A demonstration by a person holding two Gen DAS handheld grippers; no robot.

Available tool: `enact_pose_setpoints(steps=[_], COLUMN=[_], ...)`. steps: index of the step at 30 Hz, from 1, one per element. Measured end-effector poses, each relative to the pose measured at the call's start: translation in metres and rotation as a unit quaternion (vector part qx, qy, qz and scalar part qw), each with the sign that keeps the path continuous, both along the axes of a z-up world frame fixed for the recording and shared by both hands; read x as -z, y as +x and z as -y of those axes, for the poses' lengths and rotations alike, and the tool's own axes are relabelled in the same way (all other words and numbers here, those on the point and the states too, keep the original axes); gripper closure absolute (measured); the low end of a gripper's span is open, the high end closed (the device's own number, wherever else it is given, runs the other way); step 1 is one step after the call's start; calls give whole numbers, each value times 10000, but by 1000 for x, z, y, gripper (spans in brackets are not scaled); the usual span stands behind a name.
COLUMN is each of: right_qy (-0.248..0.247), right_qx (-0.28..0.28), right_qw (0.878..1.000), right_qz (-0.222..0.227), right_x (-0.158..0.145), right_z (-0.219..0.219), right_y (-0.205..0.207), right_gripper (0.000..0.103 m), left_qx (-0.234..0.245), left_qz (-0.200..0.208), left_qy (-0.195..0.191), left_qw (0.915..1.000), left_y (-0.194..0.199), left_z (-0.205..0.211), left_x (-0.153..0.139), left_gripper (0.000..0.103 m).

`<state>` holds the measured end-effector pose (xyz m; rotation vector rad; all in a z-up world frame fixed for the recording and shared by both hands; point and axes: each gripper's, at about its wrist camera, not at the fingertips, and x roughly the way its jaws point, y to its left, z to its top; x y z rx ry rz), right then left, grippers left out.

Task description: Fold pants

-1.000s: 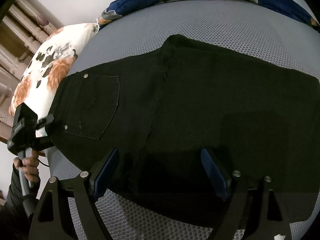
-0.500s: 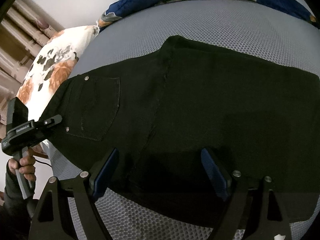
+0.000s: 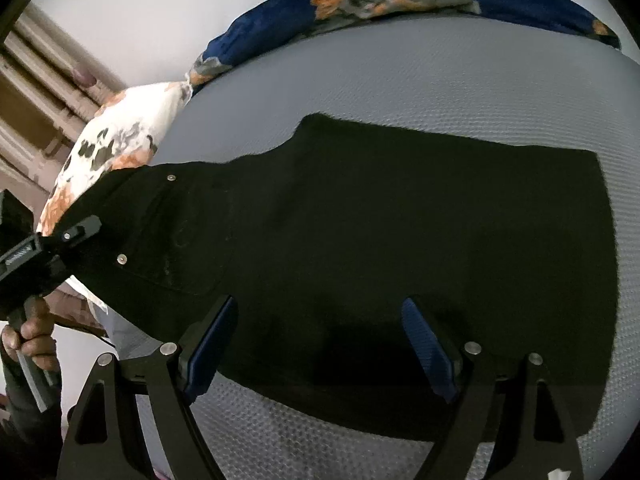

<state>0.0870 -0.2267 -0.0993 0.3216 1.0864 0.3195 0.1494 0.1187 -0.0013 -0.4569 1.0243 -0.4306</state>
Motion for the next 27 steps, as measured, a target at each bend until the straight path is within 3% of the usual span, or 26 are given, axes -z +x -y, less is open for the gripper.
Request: enact_pose_setpoints(steps=[6, 12, 23, 27], right_qy=[-25, 26, 185, 342], right_qx=[248, 763, 1573, 1660], right_qw=[9996, 9969, 9871, 9853], right_qz=[92, 214, 231, 233], right_x=[-9, -23, -22, -19], right_z=[36, 90, 168, 178], right_y=[-9, -23, -42, -42], right_gripper=[20, 20, 20, 20], left_qx=[478, 1052, 2070, 2322], left_qz=[353, 507, 296, 207], left_qy=[-47, -24, -2, 344], left_qw=[9982, 9931, 9779, 9718], left_y=[-4, -5, -15, -24], left_z=[51, 117, 216, 245], left_x=[-25, -31, -10, 11], left_gripper=[77, 77, 77, 77])
